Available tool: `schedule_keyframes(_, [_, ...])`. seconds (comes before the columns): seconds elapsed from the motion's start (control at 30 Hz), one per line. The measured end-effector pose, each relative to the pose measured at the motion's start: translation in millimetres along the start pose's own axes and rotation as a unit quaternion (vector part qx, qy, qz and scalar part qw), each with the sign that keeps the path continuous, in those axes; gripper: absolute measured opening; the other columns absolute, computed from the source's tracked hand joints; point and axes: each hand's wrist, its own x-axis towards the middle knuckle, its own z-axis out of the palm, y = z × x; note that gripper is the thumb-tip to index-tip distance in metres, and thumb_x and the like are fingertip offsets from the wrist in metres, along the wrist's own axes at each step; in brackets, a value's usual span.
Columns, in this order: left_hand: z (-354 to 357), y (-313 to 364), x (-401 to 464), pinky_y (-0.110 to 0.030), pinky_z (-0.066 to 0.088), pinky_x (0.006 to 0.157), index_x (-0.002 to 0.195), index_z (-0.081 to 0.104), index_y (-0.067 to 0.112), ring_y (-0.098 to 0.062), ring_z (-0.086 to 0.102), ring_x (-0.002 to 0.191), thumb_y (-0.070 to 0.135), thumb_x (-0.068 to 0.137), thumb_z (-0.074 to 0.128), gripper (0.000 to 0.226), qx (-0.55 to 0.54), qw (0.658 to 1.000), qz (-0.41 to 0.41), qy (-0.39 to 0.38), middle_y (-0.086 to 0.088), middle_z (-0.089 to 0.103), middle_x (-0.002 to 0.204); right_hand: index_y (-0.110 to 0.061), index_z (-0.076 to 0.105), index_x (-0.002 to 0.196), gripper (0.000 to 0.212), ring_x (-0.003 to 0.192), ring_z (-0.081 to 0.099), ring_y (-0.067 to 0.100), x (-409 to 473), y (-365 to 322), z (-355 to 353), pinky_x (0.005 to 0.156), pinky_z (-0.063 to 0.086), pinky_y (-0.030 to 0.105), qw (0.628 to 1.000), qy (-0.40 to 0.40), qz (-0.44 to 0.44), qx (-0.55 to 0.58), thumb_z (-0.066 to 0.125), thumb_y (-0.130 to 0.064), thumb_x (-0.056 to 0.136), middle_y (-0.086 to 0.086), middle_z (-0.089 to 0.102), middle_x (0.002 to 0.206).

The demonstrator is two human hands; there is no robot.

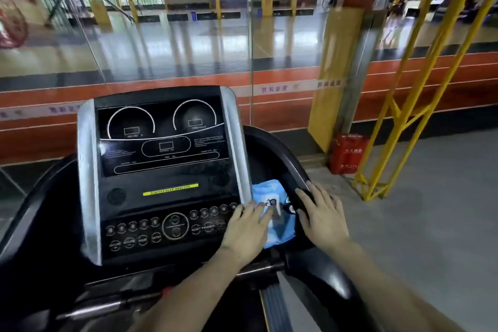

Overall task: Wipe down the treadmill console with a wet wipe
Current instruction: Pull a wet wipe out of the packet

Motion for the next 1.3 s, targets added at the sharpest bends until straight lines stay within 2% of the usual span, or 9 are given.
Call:
schedule_keyframes(0.07, [0.0,9.4,15.1,-0.046,0.046,0.105,0.146,0.054,0.015,-0.032,0.053,0.13,0.032,0.084,0.074,0.068,0.007,0.999,0.04,-0.034,-0.009,0.063,0.138,-0.021,0.06,0.145,0.052,0.146,0.049,0.034,6.5,11.2,2.2,0.103,0.047,0.055,1.0,-0.011,0.008,0.015,0.066,-0.033,0.094,0.012,0.054,0.155])
schedule_keyframes(0.13, [2.2,16.8,26.3,-0.049,0.038,0.114,0.15,0.046,0.012,-0.035,0.043,0.143,0.026,0.087,0.073,0.07,0.036,0.995,0.057,-0.074,-0.016,0.055,0.148,-0.02,0.062,0.143,0.059,0.143,0.051,0.035,10.4,20.5,8.2,0.101,0.049,0.055,0.999,-0.023,0.019,0.018,0.079,-0.028,0.088,0.012,0.056,0.153])
schedule_keyframes(0.27, [14.2,24.3,56.1,-0.052,0.018,0.124,0.159,0.026,0.011,-0.04,0.016,0.157,0.021,0.099,0.061,0.07,0.105,0.987,0.06,-0.103,-0.023,0.032,0.163,-0.021,0.06,0.144,0.058,0.139,0.056,0.034,18.9,35.8,22.1,0.098,0.052,0.054,0.998,-0.044,0.033,0.043,0.078,-0.024,0.089,0.009,0.055,0.155])
schedule_keyframes(0.43, [32.2,22.7,73.7,-0.056,0.012,0.124,0.163,0.012,0.022,-0.039,0.02,0.156,0.03,0.097,0.066,0.085,0.118,0.981,0.026,-0.151,-0.023,0.017,0.168,-0.02,0.06,0.146,0.059,0.121,0.068,0.036,18.5,39.1,41.4,0.084,0.06,0.052,0.995,-0.012,0.038,0.087,0.08,-0.017,0.09,0.009,0.054,0.157])
schedule_keyframes(0.57, [51.5,20.6,78.5,-0.055,0.013,0.123,0.164,-0.002,0.029,-0.038,0.026,0.152,0.039,0.1,0.062,0.09,0.116,0.982,0.03,-0.147,-0.022,0.014,0.168,-0.02,0.06,0.146,0.059,0.116,0.07,0.037,17.4,41.5,49.1,0.081,0.064,0.049,0.992,0.035,0.033,0.118,0.08,-0.014,0.09,0.01,0.056,0.154])
schedule_keyframes(0.77, [47.6,23.1,86.4,-0.059,0.017,0.122,0.164,-0.003,0.036,-0.036,0.028,0.15,0.035,0.102,0.056,0.085,0.122,0.979,0.028,-0.159,-0.021,0.011,0.167,-0.021,0.059,0.147,0.056,0.12,0.068,0.034,16.9,45.8,59.3,0.085,0.063,0.048,0.991,0.057,0.025,0.12,0.074,-0.017,0.094,0.008,0.052,0.159])
schedule_keyframes(0.93, [42.3,20.6,87.3,-0.059,0.021,0.12,0.16,0.015,0.038,-0.036,0.037,0.145,0.033,0.097,0.064,0.08,0.095,0.983,0.031,-0.153,-0.021,0.024,0.163,-0.022,0.058,0.148,0.054,0.119,0.068,0.036,15.6,45.7,61.9,0.085,0.063,0.05,0.99,0.065,0.028,0.125,0.072,-0.018,0.096,0.009,0.052,0.159])
schedule_keyframes(1.1, [36.2,21.1,84.6,-0.06,0.021,0.121,0.158,0.018,0.035,-0.036,0.039,0.145,0.044,0.1,0.061,0.073,0.069,0.99,0.024,-0.123,-0.02,0.032,0.16,-0.02,0.059,0.148,0.053,0.121,0.067,0.036,14.2,46.9,60.6,0.085,0.063,0.052,0.988,0.072,0.017,0.136,0.072,-0.016,0.096,0.01,0.054,0.157])
schedule_keyframes(1.3, [22.2,12.4,59.8,-0.062,-0.003,0.126,0.159,0.019,0.021,-0.038,0.007,0.16,0.048,0.104,0.052,0.07,0.082,0.993,0.034,-0.072,-0.016,0.018,0.171,-0.015,0.069,0.136,0.047,0.128,0.061,0.035,13.3,45.3,56.5,0.097,0.055,0.053,0.99,0.092,-0.018,0.108,0.079,-0.012,0.09,0.012,0.058,0.153])
